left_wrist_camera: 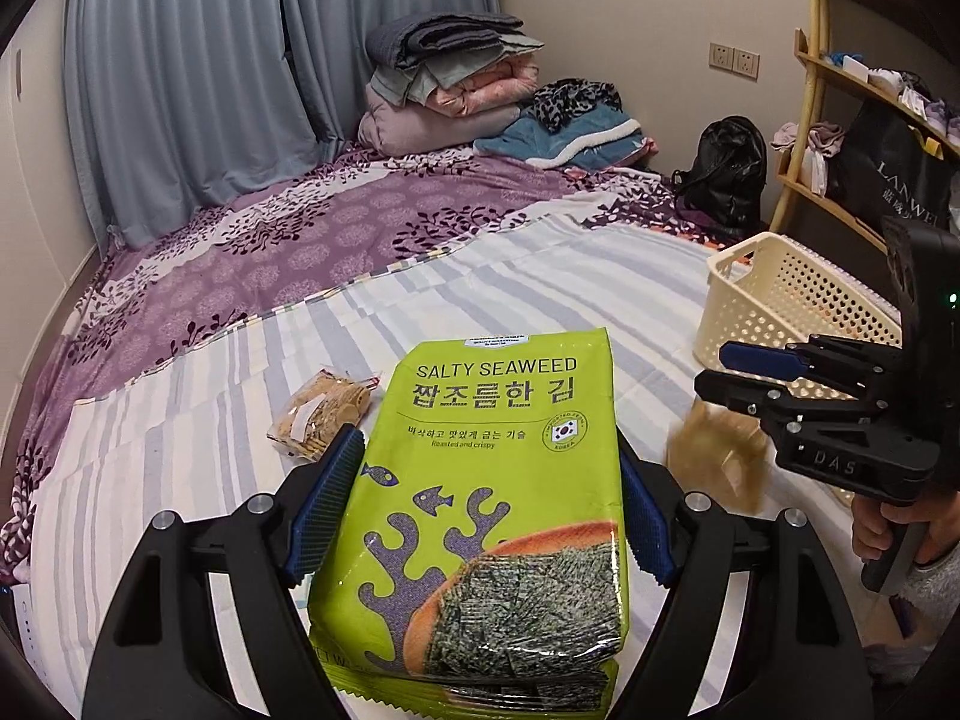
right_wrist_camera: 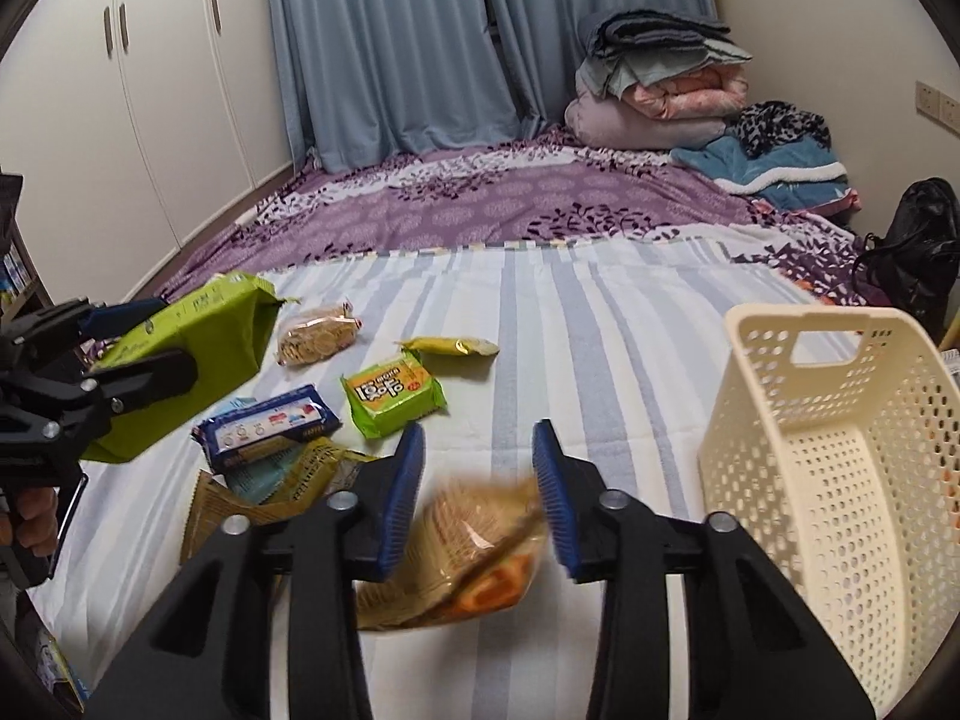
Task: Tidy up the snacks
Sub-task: 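Carry the tan cookie packet into the cream basket and release with the right gripper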
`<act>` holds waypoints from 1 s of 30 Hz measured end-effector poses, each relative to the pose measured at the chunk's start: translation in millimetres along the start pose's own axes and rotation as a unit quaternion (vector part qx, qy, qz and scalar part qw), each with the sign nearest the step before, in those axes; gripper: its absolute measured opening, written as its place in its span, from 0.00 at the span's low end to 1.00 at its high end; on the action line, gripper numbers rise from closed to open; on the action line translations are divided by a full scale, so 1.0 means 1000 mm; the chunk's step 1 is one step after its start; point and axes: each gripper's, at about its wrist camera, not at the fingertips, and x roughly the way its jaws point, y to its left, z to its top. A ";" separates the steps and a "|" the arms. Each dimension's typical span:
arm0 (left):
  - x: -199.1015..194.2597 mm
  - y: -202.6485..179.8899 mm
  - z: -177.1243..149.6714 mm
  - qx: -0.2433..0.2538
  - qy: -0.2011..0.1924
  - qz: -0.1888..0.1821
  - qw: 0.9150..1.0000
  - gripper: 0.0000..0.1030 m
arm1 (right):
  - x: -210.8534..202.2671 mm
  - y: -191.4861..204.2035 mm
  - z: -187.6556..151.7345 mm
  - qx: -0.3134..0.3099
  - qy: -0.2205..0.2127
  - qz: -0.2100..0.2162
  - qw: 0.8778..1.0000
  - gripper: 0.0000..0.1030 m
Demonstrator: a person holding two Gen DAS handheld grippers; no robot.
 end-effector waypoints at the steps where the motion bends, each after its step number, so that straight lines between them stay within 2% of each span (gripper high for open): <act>1: -0.003 -0.004 0.001 0.002 -0.002 0.000 1.000 0.78 | -0.005 -0.002 0.001 0.000 -0.003 0.002 1.000 0.36; 5: -0.012 -0.016 0.000 0.006 -0.007 -0.002 1.000 0.78 | -0.010 -0.007 -0.009 0.003 0.014 0.017 1.000 0.38; 7: -0.018 -0.023 -0.001 0.008 -0.010 -0.003 1.000 0.78 | -0.011 -0.007 -0.023 0.000 0.029 0.020 0.999 0.59; 12: -0.027 -0.032 -0.007 0.011 -0.013 -0.009 1.000 0.78 | -0.011 -0.006 -0.061 -0.012 0.072 0.010 0.997 0.65; 16: -0.031 -0.037 -0.014 0.006 -0.015 -0.016 1.000 0.78 | -0.007 -0.001 -0.085 -0.026 0.094 -0.008 0.995 0.66; 20: -0.035 -0.037 -0.019 0.001 -0.017 -0.020 1.000 0.78 | 0.011 0.004 -0.093 -0.049 0.112 -0.043 0.992 0.66; 23: -0.041 -0.034 -0.024 -0.006 -0.021 -0.020 1.000 0.78 | 0.023 0.006 -0.099 -0.059 0.132 -0.052 0.988 0.66; 24: -0.043 -0.033 -0.025 -0.008 -0.023 -0.020 1.000 0.78 | 0.024 0.007 -0.102 -0.063 0.133 -0.061 0.987 0.65; 25: -0.045 -0.031 -0.026 -0.010 -0.024 -0.019 0.999 0.78 | 0.024 0.008 -0.103 -0.068 0.131 -0.066 0.987 0.59; 30: -0.050 -0.026 -0.031 -0.019 -0.025 -0.016 0.999 0.78 | 0.017 0.012 -0.100 -0.067 0.121 -0.054 0.989 0.54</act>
